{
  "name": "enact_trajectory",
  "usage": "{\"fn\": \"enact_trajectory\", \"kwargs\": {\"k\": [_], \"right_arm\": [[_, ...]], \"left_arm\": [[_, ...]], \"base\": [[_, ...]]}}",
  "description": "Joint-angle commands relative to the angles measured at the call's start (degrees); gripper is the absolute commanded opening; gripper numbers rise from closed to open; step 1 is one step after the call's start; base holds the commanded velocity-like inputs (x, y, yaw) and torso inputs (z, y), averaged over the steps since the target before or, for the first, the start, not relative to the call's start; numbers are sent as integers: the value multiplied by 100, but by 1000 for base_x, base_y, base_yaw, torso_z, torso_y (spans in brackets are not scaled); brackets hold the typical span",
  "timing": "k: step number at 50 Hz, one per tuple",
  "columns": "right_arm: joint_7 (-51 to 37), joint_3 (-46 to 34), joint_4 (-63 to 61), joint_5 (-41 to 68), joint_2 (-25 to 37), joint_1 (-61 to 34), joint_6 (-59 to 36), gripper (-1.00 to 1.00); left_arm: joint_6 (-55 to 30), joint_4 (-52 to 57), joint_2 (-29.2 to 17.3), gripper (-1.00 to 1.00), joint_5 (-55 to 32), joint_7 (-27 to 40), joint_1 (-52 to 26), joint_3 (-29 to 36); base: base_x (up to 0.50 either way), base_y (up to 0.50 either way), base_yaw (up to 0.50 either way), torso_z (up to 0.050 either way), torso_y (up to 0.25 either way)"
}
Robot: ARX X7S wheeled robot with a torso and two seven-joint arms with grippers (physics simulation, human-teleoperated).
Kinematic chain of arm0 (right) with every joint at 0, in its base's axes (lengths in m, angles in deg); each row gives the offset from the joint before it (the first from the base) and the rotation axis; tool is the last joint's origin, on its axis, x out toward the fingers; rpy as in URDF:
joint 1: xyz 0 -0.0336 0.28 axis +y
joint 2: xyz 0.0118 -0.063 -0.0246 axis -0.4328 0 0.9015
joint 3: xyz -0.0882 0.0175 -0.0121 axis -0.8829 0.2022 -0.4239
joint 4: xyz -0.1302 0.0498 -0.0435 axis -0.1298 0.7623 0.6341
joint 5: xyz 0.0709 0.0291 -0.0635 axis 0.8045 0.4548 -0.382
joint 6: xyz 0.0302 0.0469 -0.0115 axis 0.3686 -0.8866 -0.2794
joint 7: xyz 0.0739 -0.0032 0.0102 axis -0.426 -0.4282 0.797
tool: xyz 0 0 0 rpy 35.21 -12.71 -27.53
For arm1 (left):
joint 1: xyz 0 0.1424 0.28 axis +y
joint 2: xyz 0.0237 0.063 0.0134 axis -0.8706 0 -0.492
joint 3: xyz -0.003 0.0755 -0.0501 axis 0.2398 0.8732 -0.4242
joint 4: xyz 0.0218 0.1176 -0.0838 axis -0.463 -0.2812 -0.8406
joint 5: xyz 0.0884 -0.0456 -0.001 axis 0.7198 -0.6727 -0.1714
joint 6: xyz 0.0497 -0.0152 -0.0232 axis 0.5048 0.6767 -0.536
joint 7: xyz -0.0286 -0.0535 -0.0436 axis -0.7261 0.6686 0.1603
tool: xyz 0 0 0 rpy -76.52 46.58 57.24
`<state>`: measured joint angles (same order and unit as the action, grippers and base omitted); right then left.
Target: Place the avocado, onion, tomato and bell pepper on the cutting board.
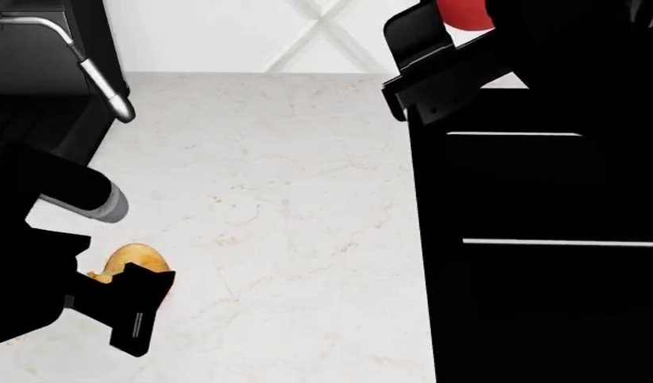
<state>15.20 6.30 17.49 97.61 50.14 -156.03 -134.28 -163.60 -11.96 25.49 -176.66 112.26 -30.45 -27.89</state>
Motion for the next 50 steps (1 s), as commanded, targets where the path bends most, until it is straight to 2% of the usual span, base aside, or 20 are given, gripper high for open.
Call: {"fn": "enact_trajectory", "kwargs": {"k": [1, 8, 32, 33, 37, 50], "right_arm": [[83, -60, -3, -113, -10, -19, 36, -100], [213, -205, 98, -255, -55, -23, 128, -100], [283, -353, 121, -287, -79, 32, 227, -100], [281, -353, 125, -286, -80, 30, 230, -100], [256, -356, 100, -265, -61, 81, 241, -100], [-689, 266, -448, 703, 243, 271, -76, -100]], "left_arm": [[161, -137, 100, 100, 334, -255, 70, 162], [369, -329, 171, 100, 779, -633, 134, 378], [659, -674, 251, 100, 1150, -903, 363, 628], [691, -620, 228, -100, 1185, -922, 368, 632], [822, -204, 97, -100, 1450, -985, 314, 724], [810, 799, -452, -100, 656, -416, 449, 101]], "base": [[0, 0, 0, 0, 0], [0, 0, 0, 0, 0], [0, 0, 0, 0, 0], [0, 0, 0, 0, 0], [0, 0, 0, 0, 0], [0, 0, 0, 0, 0]]}}
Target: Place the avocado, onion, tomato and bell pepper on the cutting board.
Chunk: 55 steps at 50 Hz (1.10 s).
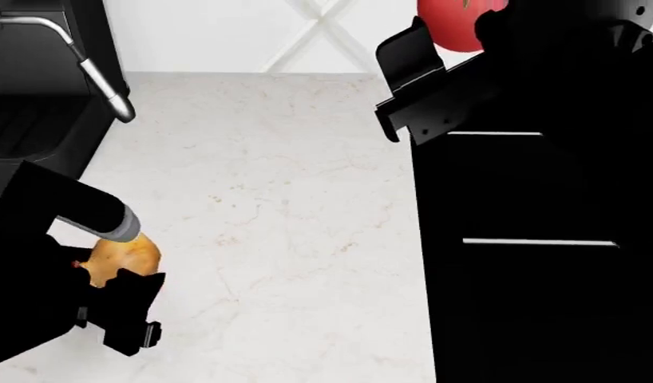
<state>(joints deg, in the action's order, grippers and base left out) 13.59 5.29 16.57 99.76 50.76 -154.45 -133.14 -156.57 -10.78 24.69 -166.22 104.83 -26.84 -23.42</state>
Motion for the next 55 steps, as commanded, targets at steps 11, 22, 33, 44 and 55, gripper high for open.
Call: {"fn": "enact_trajectory", "kwargs": {"k": [11, 22, 33, 44, 55], "right_arm": [[-1593, 859, -943, 1550, 360, 351, -143, -100], [-2446, 1186, -1399, 2450, 605, 452, 152, -100], [-2746, 1281, -1617, 2769, 758, 532, 325, -100], [-2722, 1296, -1681, 2731, 808, 658, 410, -100], [-2851, 1283, -1722, 2910, 896, 645, 460, -100]], "left_arm": [[277, 1386, -969, -100, -1088, 750, 49, -1034], [645, 2004, -1377, -100, -1479, 1231, 81, -1631], [831, 2189, -1917, -100, -2328, 1720, -227, -2147], [847, 2136, -2052, -100, -2460, 1834, -423, -2214], [881, 2109, -2067, -100, -2443, 1813, -432, -2228]], "base": [[0, 0, 0, 0, 0], [0, 0, 0, 0, 0], [0, 0, 0, 0, 1], [-141, 0, 0, 0, 0], [-288, 0, 0, 0, 0]]}}
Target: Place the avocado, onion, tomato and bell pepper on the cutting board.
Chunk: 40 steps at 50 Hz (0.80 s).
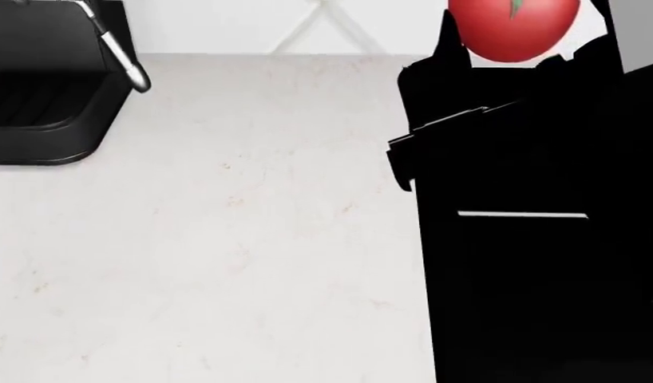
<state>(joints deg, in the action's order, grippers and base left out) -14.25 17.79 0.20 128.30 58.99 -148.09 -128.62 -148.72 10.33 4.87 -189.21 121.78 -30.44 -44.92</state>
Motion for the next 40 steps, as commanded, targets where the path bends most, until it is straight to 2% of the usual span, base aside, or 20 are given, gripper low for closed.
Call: {"fn": "enact_trajectory", "kwargs": {"k": [1, 15, 40], "right_arm": [[-71, 46, -104, 62, 81, 16, 25, -100], [-80, 28, -153, -13, 17, 147, 183, -100], [-80, -37, -158, 1, 114, 98, 257, -100]], "left_arm": [[97, -8, -86, -100, -161, 128, -98, -78], [134, -14, -105, -100, -79, 61, -57, -97], [168, 26, -181, -100, -102, 36, -57, -118]], "base": [[-125, 0, 0, 0, 0], [-1, -11, 0, 0, 0], [-102, -262, 0, 0, 0]]}}
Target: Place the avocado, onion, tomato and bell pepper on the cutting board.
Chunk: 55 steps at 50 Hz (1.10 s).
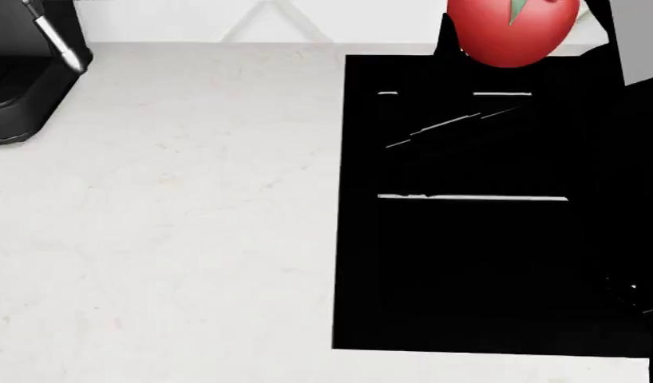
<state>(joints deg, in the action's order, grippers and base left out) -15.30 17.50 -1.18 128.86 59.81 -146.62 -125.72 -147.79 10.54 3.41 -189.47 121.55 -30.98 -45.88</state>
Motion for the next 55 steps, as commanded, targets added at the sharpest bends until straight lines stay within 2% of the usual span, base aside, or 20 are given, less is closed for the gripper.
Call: {"fn": "enact_trajectory", "kwargs": {"k": [1, 28, 55], "right_arm": [[14, -11, -22, -41, 36, -56, -30, -100], [67, -69, -13, -73, 138, -19, 60, -100], [152, -95, -53, -155, 220, 79, 170, -100]], "left_arm": [[78, 3, -39, -100, -76, 57, -4, -24], [80, -21, -23, -100, -75, 50, -116, 41], [118, 38, -52, -100, -67, 46, -110, 51]], "base": [[-105, -262, 0, 0, 0], [-104, -277, 0, 0, 0], [-38, -397, 0, 1, 0]]}}
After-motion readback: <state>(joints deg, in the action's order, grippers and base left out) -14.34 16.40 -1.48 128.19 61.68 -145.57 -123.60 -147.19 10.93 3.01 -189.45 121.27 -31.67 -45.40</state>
